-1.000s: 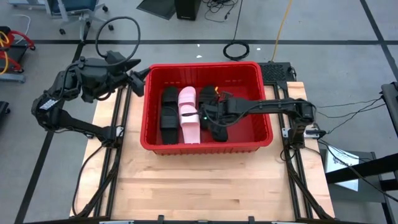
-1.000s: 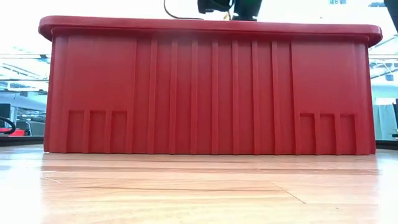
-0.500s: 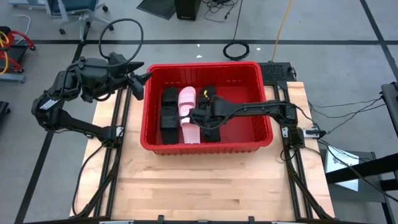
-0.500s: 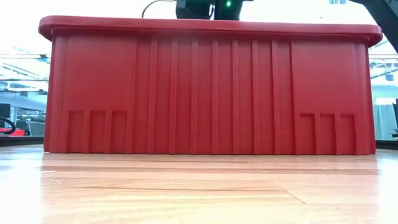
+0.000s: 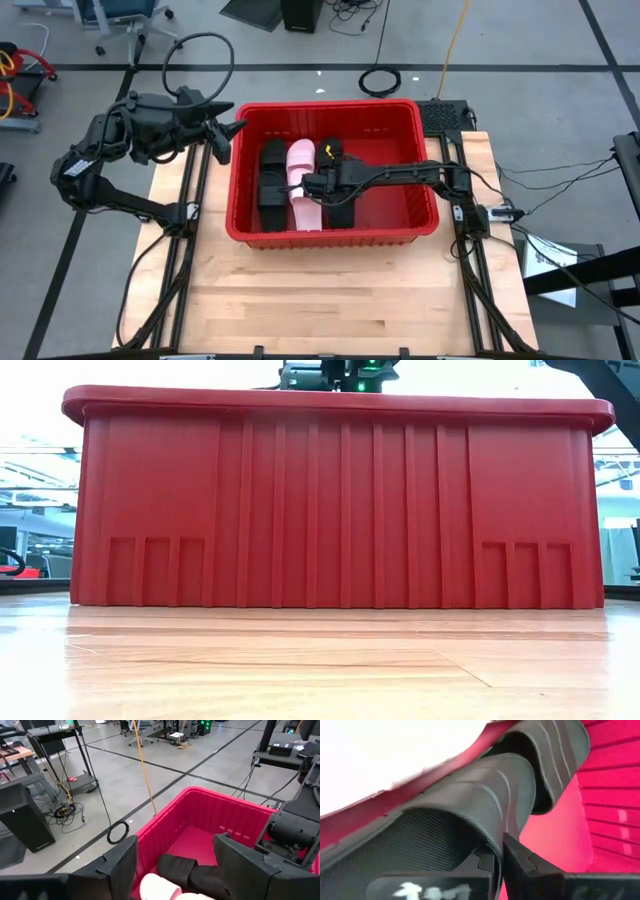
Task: Pick and place slides into bin
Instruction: Put the black slide into the red bin, then return to Home Position
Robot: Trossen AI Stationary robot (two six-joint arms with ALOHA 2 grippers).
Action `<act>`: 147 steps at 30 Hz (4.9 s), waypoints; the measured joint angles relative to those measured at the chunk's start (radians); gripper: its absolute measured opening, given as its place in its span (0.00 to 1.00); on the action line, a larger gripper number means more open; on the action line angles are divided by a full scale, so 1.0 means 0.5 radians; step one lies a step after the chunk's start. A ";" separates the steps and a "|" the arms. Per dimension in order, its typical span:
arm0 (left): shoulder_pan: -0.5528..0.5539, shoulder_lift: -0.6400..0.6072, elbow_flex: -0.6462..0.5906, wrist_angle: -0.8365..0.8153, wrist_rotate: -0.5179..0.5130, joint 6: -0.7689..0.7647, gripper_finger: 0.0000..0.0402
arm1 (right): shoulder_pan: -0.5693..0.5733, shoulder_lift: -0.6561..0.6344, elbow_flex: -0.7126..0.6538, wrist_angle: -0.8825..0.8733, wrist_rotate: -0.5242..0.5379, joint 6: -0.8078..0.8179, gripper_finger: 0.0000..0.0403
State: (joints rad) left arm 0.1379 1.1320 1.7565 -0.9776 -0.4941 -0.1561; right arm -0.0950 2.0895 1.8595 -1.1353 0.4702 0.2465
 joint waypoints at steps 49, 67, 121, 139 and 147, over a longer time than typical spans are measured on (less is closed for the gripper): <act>0.000 0.000 -0.001 -0.001 -0.001 0.033 0.64 | -0.075 -0.097 -0.002 0.055 -0.424 -0.157 0.61; -0.001 0.000 -0.001 -0.002 -0.001 0.039 0.64 | 0.002 -0.156 -0.187 0.229 -0.623 -0.331 0.59; -0.008 -0.312 -0.001 0.103 0.518 0.198 0.64 | -0.004 -1.028 -0.434 2.124 -0.583 0.432 0.56; -0.017 -0.365 -0.001 0.129 0.621 -0.132 0.64 | -0.001 -1.037 -0.619 2.549 -0.696 0.720 0.56; -0.053 -0.385 -0.001 0.275 0.693 -0.034 0.64 | 0.095 -1.116 -0.658 3.030 -1.219 0.363 0.56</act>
State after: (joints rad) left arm 0.1114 0.9394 1.7561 -0.8402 -0.1477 -0.1732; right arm -0.0473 1.5313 1.5303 0.3798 -0.1396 0.4278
